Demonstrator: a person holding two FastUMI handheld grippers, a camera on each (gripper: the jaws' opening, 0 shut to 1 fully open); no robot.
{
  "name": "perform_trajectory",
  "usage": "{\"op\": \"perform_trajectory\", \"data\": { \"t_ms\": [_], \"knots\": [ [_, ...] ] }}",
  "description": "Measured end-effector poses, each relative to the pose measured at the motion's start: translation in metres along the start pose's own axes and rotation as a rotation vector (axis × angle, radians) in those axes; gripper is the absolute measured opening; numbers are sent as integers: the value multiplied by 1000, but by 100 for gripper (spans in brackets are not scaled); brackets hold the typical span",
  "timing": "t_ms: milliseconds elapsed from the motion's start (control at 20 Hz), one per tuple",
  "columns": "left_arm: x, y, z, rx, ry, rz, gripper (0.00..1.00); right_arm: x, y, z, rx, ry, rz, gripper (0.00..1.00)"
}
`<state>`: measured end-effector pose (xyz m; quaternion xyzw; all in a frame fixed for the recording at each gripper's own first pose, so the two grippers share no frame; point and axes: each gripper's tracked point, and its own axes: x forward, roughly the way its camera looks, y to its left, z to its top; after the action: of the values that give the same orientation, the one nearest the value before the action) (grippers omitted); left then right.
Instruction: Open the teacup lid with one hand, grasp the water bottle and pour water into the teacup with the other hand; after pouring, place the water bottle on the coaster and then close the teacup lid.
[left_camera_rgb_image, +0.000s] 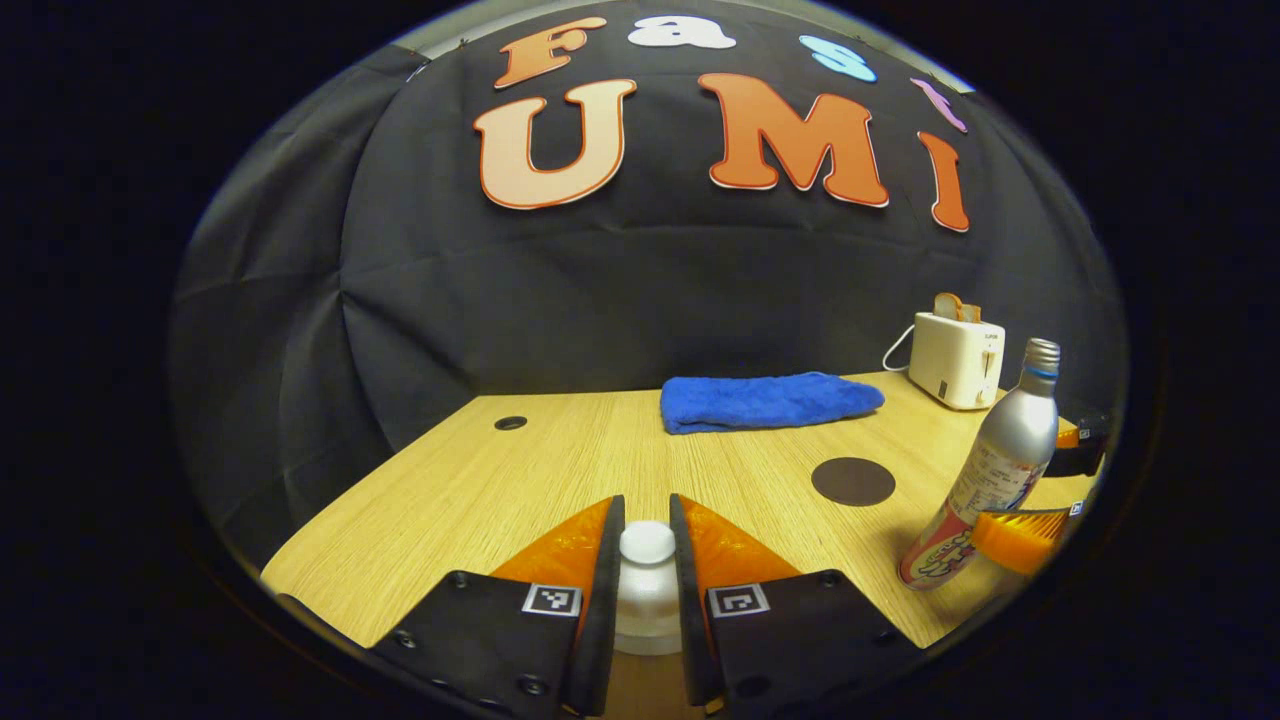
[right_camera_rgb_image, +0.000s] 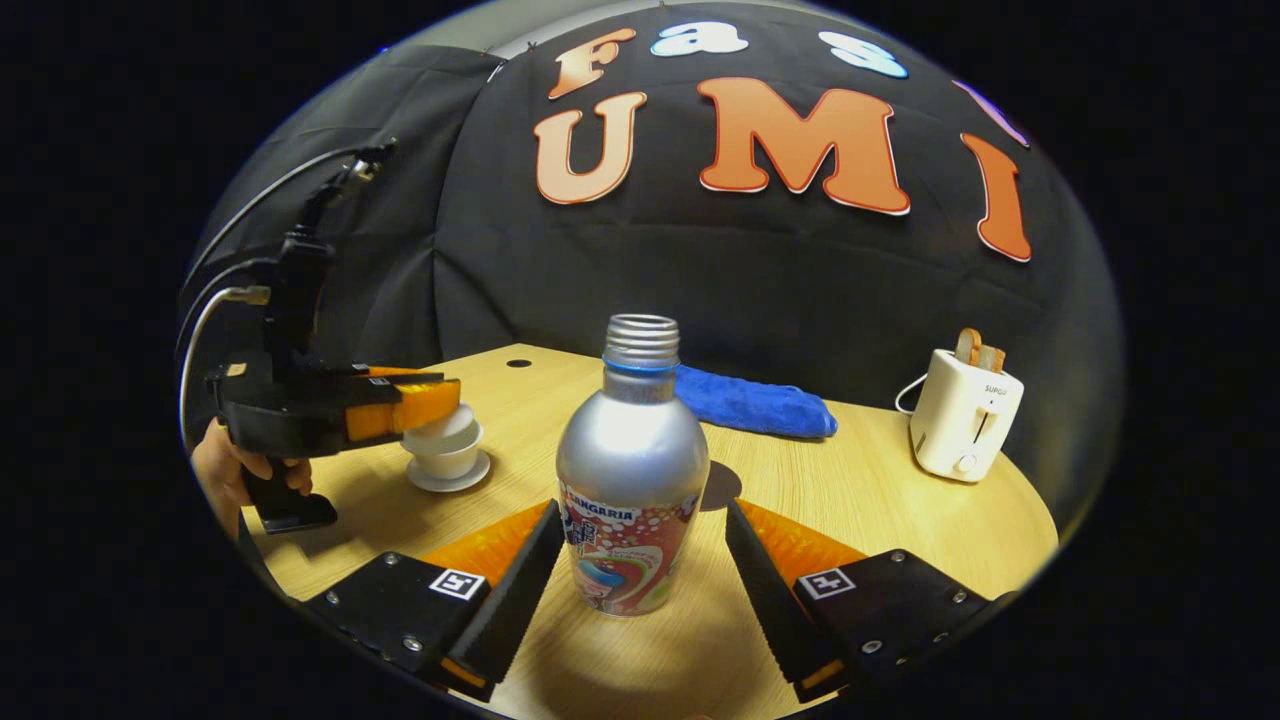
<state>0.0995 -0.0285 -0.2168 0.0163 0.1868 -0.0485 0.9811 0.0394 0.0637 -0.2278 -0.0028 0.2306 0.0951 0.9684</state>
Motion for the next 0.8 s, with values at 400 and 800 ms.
{"op": "perform_trajectory", "data": {
  "t_ms": [400,800],
  "knots": [
    [-25,30,10,-25,-38,30,32,10,4,-3,19,83,-23,79],
    [-55,79,5,-28,-54,105,32,9,-3,33,-254,111,-98,79]
  ]
}}
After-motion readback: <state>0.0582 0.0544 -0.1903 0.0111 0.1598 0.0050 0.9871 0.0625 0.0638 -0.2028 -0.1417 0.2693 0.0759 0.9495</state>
